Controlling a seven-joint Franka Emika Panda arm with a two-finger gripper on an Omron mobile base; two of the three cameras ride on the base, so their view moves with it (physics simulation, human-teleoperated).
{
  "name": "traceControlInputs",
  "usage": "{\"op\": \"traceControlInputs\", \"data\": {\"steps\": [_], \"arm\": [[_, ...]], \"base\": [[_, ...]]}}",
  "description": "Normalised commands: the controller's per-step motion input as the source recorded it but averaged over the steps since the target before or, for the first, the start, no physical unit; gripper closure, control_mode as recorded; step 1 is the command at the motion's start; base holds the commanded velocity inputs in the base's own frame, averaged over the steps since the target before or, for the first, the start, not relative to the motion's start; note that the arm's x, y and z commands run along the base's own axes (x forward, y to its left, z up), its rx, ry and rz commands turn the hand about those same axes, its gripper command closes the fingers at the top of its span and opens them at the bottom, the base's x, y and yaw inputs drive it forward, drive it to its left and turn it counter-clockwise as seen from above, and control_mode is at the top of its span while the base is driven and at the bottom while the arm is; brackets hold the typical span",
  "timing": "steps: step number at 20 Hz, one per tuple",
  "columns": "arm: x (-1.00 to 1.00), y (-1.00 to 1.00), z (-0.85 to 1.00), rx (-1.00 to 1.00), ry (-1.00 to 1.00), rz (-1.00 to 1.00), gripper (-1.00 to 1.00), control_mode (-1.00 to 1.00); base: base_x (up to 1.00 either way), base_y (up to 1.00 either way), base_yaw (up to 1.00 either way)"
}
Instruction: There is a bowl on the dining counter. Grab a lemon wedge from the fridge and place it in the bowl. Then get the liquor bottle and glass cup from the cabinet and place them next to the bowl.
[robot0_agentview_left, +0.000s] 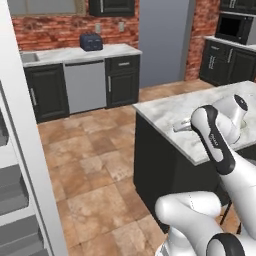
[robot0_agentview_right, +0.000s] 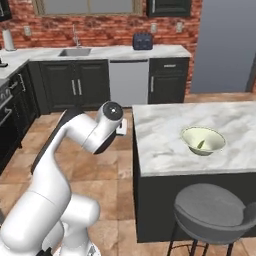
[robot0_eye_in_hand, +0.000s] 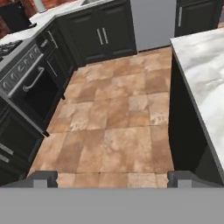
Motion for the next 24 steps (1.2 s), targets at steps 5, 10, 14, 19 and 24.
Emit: {"op": "traceControlInputs", "data": {"steps": [5,10,14,19,24], "arm": [[0.0,0.0,0.0,0.0,0.0,0.0,-1.0,1.0],[0.0,0.0,0.0,0.0,0.0,0.0,-1.0,1.0],[0.0,0.0,0.0,0.0,0.0,0.0,-1.0,1.0],[0.0,0.0,0.0,0.0,0.0,0.0,-1.0,1.0],[0.0,0.0,0.0,0.0,0.0,0.0,-1.0,1.0]], "base": [[0.38,0.17,0.34],[0.4,0.2,0.38],[0.57,0.1,0.4],[0.71,0.03,0.39],[0.79,0.0,0.38]]}}
